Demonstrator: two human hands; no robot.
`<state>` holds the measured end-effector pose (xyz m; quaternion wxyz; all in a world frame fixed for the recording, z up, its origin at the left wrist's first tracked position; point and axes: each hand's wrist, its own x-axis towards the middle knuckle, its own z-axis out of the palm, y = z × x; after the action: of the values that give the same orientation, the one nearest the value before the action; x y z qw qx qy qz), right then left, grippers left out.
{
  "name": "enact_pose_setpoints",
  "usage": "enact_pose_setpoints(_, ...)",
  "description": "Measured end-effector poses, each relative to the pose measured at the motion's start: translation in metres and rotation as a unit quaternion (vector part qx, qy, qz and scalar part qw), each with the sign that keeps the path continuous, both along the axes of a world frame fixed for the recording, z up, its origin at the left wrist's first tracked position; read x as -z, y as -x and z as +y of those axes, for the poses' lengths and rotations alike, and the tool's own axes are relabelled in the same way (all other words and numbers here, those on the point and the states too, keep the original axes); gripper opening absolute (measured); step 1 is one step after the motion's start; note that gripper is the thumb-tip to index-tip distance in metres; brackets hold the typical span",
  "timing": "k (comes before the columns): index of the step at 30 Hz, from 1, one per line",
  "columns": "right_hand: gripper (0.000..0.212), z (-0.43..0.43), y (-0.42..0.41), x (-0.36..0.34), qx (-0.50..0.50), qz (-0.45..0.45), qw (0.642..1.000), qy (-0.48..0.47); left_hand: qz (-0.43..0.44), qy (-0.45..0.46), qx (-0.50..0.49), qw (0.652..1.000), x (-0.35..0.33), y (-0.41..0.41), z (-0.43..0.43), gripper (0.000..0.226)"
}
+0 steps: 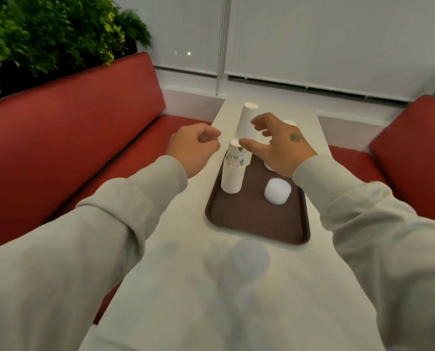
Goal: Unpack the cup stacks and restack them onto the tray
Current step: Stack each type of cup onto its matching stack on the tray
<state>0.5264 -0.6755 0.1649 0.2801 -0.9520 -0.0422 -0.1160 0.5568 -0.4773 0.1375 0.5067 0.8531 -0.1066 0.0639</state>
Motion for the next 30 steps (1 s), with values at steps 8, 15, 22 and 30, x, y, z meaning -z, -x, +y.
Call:
enact_pose_setpoints(8, 0.05, 0.019, 0.101, 0.036, 0.005, 0.047, 0.998, -0.041, 0.087, 0.011, 0.039, 0.995, 0.057, 0.104, 0.025, 0.038)
enact_pose_setpoints(15, 0.061, 0.017, 0.138, 0.074, -0.063, 0.164, 0.984, -0.01, 0.259, -0.054, 0.096, 0.959, 0.125, 0.15, 0.014, 0.091)
enact_pose_setpoints(22, 0.062, 0.005, 0.141, 0.122, -0.127, 0.203, 0.969, 0.057, 0.285, -0.071, 0.045, 0.955, 0.178, 0.168, -0.024, 0.124)
enact_pose_setpoints(30, 0.048, -0.008, 0.14, 0.151, -0.147, 0.173, 0.973, 0.038, 0.229, -0.114, -0.062, 0.965, 0.206, 0.175, -0.059, 0.093)
